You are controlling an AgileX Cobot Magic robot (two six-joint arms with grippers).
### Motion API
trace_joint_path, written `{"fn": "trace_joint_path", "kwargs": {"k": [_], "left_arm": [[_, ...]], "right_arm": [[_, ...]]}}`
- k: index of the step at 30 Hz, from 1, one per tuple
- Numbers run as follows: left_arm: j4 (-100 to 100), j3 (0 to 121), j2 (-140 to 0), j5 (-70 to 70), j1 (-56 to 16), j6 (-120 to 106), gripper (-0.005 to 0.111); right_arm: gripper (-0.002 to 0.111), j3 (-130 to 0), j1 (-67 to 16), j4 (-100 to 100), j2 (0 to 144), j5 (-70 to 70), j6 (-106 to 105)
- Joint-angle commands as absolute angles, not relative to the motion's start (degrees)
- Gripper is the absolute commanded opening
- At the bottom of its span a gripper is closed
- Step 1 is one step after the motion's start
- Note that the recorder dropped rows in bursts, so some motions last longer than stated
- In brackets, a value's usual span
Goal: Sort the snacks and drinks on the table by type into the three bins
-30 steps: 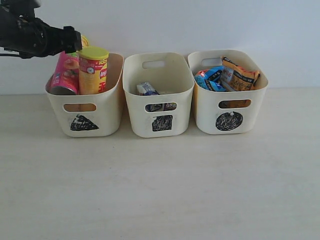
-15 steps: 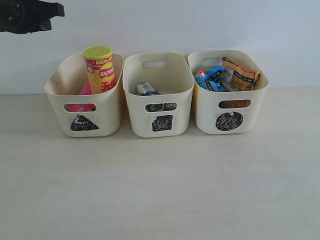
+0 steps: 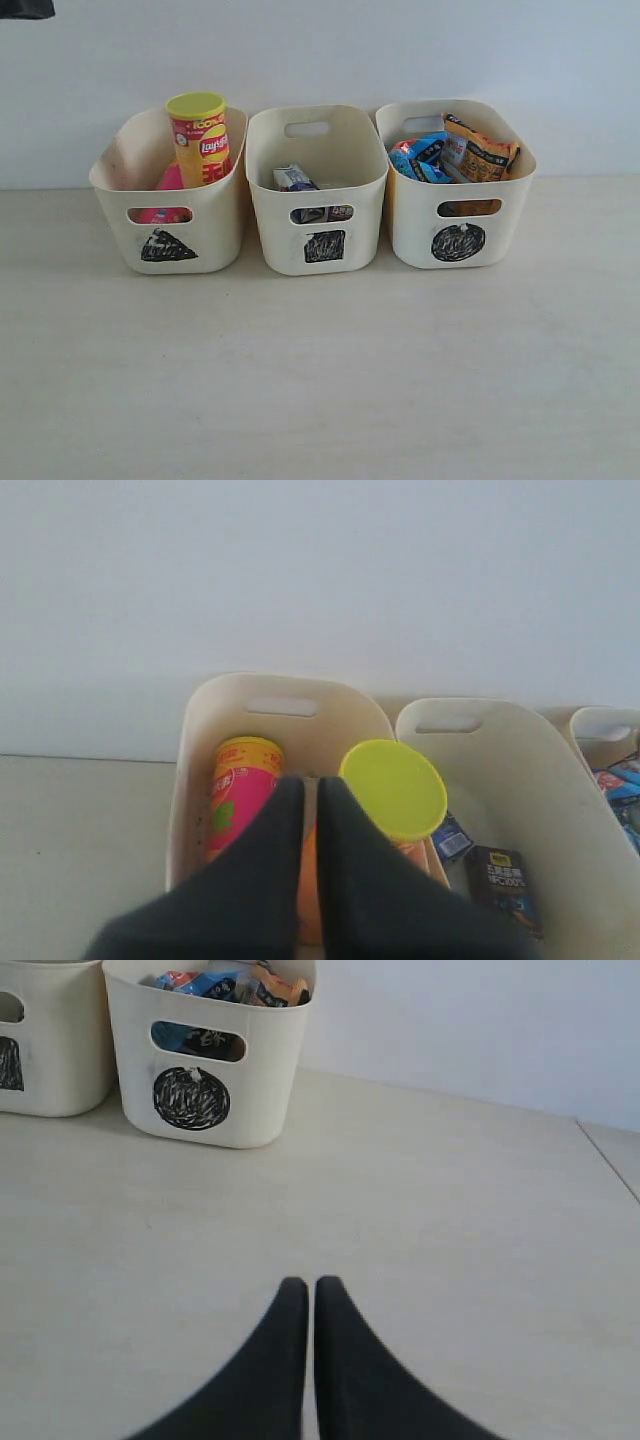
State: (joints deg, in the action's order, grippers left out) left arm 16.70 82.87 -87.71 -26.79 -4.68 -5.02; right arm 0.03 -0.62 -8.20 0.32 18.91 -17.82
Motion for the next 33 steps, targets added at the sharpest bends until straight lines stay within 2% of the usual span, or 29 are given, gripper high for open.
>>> {"fn": "trace_joint_path", "kwargs": {"k": [1,21,33], "left_arm": [[17.48,78.38,-80.09,-27.09,-4.60,-4.35,0.004],[17.62,59.03,-39.95,-27.09,-4.60,-4.35,0.004],[18.24,51.42,-21.83,-31.56,-4.60,-4.45,0.004]], "right_arm": [[0.000,0.00,-0.23,-8.36,0.00,18.39,-17.97],[0.000,0.00,-0.23,-8.36,0.00,18.39,-17.97],[0.000,0.00,-0.23,-8.36,0.00,18.39,-17.97]]}}
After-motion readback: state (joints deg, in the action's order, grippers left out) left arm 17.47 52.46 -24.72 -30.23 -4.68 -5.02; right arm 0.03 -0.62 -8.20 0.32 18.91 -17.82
